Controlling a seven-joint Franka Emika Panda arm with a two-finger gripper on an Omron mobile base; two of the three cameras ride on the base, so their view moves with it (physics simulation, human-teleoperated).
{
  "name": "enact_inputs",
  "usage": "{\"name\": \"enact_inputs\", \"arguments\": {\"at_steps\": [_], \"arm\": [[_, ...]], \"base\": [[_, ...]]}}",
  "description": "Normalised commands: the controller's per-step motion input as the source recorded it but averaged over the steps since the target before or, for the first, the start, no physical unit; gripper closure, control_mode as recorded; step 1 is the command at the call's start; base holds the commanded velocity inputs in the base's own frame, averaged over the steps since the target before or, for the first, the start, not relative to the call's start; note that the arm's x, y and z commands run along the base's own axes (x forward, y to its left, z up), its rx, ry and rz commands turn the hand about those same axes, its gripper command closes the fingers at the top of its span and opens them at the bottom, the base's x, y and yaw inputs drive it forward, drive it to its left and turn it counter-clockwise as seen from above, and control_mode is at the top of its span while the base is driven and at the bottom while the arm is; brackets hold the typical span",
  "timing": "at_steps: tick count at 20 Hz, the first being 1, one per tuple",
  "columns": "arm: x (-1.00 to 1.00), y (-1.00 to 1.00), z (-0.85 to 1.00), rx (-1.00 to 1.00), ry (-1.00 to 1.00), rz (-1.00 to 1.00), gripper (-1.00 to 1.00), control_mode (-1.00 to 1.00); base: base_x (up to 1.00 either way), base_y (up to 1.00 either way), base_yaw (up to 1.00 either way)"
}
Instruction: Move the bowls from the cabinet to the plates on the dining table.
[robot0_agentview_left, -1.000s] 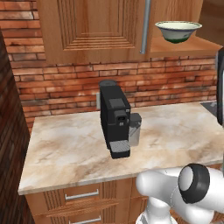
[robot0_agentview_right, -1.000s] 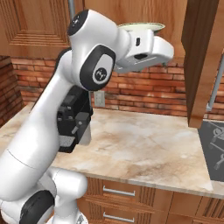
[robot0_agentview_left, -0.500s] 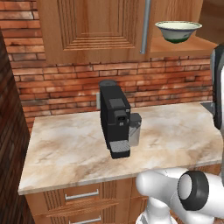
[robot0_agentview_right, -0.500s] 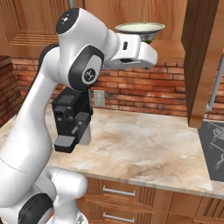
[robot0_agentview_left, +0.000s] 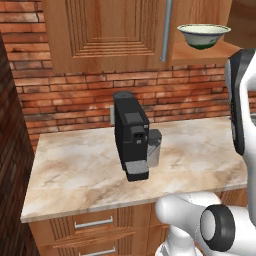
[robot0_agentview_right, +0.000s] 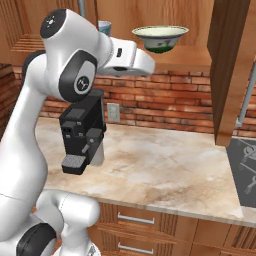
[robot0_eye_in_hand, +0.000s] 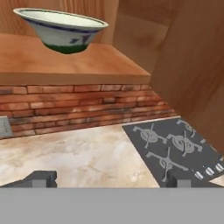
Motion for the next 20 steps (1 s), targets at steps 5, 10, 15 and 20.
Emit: {"name": "enact_inputs", "arguments": {"at_steps": [5, 10, 15, 20], "arm": [[0.32, 0.53, 0.00, 0.07, -0.03, 0.03, -1.00, -1.00], [0.32, 0.44, 0.00, 0.06, -0.04, 0.02, -1.00, -1.00], [0.26, 0.37, 0.00, 0.04, -0.06, 0.02, -1.00, -1.00], [0.34, 0.39, 0.00, 0.03, -0.04, 0.07, -1.00, -1.00]], "base": [[0.00, 0.00, 0.00], [0.00, 0.00, 0.00], [0.00, 0.00, 0.00], [0.00, 0.00, 0.00]]}}
